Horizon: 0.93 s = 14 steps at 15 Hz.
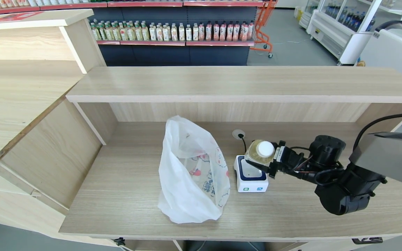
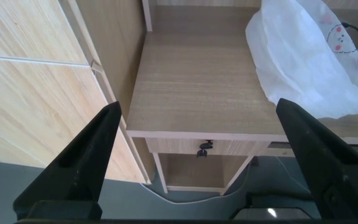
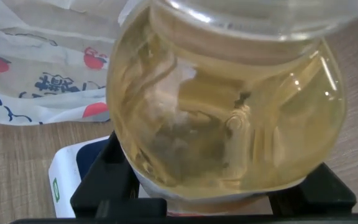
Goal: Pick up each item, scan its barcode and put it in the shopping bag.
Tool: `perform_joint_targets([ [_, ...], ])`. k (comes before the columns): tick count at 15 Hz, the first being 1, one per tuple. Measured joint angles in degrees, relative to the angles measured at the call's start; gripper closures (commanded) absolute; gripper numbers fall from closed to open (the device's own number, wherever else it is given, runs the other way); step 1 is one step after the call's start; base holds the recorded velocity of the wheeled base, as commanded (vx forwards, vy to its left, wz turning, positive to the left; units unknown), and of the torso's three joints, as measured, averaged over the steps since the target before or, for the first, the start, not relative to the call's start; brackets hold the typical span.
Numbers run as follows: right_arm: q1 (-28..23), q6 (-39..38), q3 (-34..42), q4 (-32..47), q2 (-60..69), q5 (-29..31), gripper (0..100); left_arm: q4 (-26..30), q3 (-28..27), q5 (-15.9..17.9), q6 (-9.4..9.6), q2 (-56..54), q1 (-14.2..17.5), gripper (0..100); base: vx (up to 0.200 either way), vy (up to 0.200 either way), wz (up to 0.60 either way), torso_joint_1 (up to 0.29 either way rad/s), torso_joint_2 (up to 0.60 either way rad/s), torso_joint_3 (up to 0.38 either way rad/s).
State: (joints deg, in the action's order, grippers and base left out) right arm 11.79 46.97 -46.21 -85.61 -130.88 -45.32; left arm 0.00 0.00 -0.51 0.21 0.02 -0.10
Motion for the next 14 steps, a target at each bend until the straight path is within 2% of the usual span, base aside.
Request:
perform_joint_targets([
  [9, 0.59, -1.16, -1.11, 0.68, -1.1, 0.38, 100, 0.0, 0.0, 0.0, 0.01, 0.0, 0.05, 0, 0.0, 0.0, 0.0, 0.0, 0.0, 0.0],
  [14, 0.63, -13.34, 0.74, 1.97, 6.7, 2.49, 100, 0.0, 0.0, 0.0, 0.0, 0.0, 0.0, 0, 0.0, 0.0, 0.0, 0.0, 0.0, 0.0],
])
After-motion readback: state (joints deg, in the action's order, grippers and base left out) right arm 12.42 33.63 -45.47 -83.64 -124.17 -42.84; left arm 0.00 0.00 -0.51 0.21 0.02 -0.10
